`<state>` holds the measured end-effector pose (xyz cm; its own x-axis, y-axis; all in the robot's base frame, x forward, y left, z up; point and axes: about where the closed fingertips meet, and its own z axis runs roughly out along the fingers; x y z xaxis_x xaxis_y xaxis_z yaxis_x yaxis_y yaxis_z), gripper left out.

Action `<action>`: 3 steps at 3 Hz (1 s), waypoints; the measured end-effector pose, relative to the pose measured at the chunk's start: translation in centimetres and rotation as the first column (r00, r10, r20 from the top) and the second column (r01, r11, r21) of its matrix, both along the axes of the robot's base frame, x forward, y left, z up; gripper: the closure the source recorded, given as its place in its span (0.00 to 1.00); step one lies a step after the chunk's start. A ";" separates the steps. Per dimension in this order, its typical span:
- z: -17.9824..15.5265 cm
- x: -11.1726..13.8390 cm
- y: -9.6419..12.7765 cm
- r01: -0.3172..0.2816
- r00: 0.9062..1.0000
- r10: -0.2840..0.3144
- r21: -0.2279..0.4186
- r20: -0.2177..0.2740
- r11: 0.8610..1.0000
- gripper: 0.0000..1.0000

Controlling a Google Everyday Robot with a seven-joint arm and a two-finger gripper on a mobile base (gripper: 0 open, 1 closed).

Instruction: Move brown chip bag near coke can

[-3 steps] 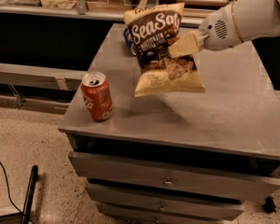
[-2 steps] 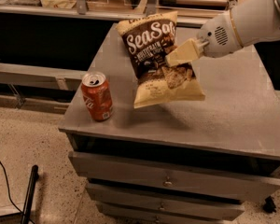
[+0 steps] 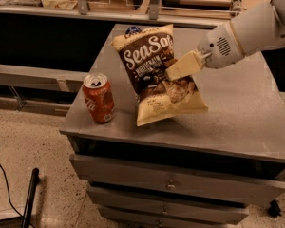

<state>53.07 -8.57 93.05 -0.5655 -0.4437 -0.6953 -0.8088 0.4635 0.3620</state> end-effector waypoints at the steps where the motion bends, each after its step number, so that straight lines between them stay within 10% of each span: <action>1: -0.6 -0.8 0.6 -0.019 1.000 0.019 0.004 -0.022 1.000 0.61; 3: -1.8 -1.7 2.7 -0.027 0.997 0.027 0.005 -0.070 1.000 0.13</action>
Offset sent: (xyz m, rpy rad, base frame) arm -0.0218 0.0222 -0.0217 0.0145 0.0791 0.0407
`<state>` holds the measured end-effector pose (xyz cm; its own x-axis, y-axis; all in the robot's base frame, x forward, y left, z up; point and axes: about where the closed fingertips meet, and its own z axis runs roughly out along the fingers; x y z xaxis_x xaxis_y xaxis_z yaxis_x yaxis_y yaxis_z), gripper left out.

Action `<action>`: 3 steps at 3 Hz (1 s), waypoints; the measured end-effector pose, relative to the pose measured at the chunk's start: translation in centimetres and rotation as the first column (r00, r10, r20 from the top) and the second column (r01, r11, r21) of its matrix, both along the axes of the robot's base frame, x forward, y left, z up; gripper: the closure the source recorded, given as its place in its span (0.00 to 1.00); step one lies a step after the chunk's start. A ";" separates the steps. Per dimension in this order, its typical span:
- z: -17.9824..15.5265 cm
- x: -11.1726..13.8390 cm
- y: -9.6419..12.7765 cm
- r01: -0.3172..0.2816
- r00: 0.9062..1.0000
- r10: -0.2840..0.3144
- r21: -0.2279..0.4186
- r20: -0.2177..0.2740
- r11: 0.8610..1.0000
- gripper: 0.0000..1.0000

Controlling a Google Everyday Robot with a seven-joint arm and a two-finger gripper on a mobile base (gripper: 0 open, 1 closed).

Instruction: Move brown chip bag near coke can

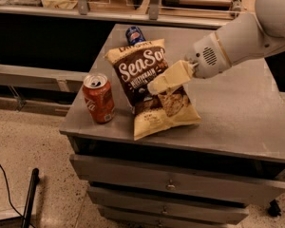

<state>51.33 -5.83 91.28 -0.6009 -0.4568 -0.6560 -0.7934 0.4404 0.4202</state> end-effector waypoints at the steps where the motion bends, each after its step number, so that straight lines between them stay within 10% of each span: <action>1: 0.0 0.0 0.1 -0.004 1.000 0.004 0.000 0.001 1.000 0.00; 3: 4.7 0.3 -4.9 0.086 0.986 -0.087 0.009 0.141 0.996 0.00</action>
Offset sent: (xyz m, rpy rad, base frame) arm 0.0037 -0.0393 0.0317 -0.0126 -0.0999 -0.0827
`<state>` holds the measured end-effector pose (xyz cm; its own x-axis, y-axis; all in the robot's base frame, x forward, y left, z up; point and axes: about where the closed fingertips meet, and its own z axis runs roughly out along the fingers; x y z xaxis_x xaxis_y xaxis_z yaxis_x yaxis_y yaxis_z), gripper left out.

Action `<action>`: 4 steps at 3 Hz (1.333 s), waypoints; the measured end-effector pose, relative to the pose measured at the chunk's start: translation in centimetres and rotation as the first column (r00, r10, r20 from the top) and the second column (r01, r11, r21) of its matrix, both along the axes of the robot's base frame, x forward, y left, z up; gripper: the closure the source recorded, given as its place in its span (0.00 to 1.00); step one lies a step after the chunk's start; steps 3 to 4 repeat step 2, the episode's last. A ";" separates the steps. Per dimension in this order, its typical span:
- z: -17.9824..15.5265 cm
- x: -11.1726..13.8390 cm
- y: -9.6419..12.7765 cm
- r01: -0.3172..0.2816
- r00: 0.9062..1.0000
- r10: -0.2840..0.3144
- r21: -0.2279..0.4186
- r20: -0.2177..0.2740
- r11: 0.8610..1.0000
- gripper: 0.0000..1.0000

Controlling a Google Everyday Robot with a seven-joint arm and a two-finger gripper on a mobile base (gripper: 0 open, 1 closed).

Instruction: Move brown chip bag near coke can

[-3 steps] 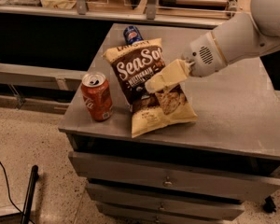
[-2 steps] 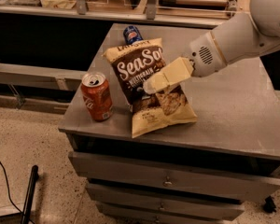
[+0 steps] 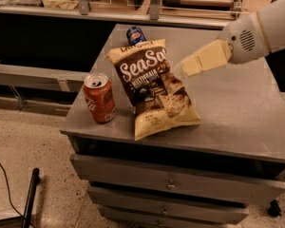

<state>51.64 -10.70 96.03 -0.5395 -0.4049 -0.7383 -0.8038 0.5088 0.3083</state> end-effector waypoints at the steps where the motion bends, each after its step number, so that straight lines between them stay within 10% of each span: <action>1: 3.6 0.2 -3.2 0.040 0.996 -0.041 0.021 0.081 0.999 0.00; 4: 3.7 0.2 -3.2 0.039 0.996 -0.041 0.021 0.082 0.999 0.00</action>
Offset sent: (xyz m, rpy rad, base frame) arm 0.0013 -0.0281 0.0280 0.0156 -0.0643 -0.0348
